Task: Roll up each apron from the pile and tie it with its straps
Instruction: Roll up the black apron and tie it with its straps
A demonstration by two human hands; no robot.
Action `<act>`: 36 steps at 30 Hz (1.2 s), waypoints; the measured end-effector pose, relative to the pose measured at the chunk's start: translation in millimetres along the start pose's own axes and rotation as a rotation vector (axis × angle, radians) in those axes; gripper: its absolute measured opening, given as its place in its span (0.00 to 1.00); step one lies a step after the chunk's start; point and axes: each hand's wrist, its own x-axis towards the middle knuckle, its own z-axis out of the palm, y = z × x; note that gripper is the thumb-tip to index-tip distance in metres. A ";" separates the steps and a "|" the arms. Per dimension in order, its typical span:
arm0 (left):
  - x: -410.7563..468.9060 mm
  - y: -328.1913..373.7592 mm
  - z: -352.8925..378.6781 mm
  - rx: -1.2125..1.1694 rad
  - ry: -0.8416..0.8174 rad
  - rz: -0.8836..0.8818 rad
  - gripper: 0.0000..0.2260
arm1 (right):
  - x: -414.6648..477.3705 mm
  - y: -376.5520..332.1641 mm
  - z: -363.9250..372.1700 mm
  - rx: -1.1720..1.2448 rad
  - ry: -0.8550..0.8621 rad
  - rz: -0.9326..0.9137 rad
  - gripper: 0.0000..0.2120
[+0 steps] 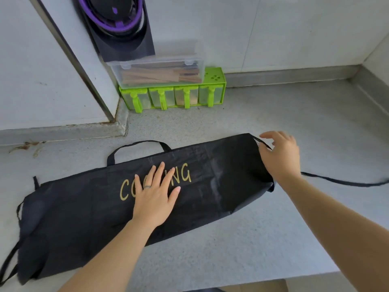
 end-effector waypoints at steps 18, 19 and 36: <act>1.8 2.6 -2.0 0.013 0.002 -0.053 0.28 | -68.8 16.8 -17.7 0.847 0.019 0.574 0.11; 1.8 2.6 -2.2 0.010 0.007 -0.052 0.29 | -63.8 19.9 -26.3 0.955 -0.033 0.585 0.12; -3.1 25.3 -5.3 -0.020 -0.051 -0.010 0.32 | -78.3 -0.4 0.0 0.030 0.116 0.153 0.05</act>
